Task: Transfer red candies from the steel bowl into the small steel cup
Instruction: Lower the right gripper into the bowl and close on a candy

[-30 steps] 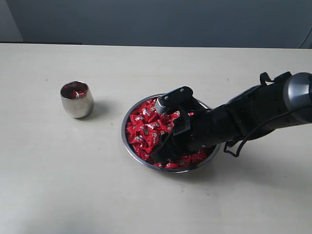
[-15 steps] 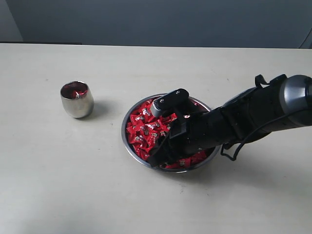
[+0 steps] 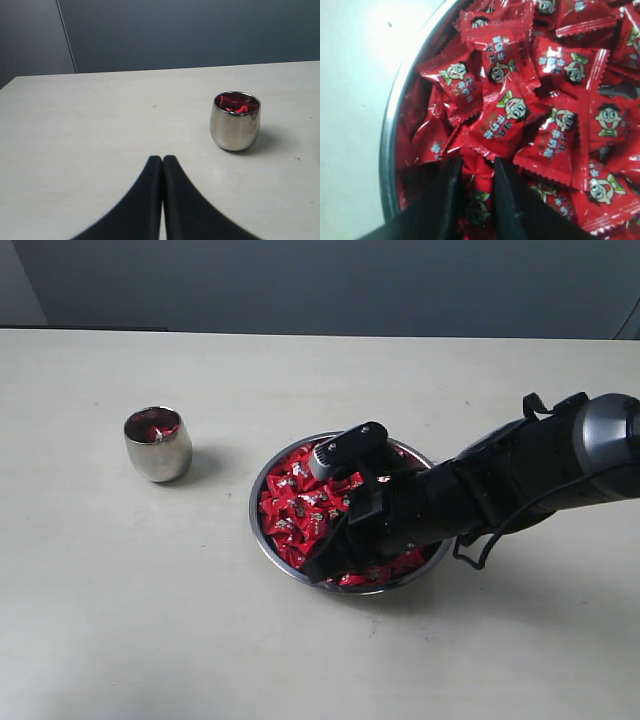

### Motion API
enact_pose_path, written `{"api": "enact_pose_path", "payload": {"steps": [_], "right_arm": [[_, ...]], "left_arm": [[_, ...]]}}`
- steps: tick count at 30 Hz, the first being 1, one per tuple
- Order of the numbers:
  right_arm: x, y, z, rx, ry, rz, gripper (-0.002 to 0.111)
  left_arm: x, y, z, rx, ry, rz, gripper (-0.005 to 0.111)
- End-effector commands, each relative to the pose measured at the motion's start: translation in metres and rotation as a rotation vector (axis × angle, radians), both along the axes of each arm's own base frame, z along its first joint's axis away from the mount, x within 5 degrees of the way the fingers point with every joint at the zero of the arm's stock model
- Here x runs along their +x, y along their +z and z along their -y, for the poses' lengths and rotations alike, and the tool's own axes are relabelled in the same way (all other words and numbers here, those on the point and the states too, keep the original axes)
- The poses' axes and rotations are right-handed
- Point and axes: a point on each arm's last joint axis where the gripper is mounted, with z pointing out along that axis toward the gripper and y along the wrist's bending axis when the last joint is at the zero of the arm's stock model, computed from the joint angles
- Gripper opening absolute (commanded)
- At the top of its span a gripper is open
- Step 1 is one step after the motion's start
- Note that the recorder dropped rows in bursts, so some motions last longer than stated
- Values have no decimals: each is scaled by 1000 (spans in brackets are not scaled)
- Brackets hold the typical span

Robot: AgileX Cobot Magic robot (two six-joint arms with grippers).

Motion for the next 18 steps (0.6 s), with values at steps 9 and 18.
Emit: {"api": "enact_pose_path", "payload": {"steps": [9,18], "right_arm": [[12,6,7,-69,-85,113,-1],[14,34,11,-32,-119,200,-1]], "left_arm": [[0,-1,0,-4,1,3,0],[0,-1,0,-4,1,3,0]]}}
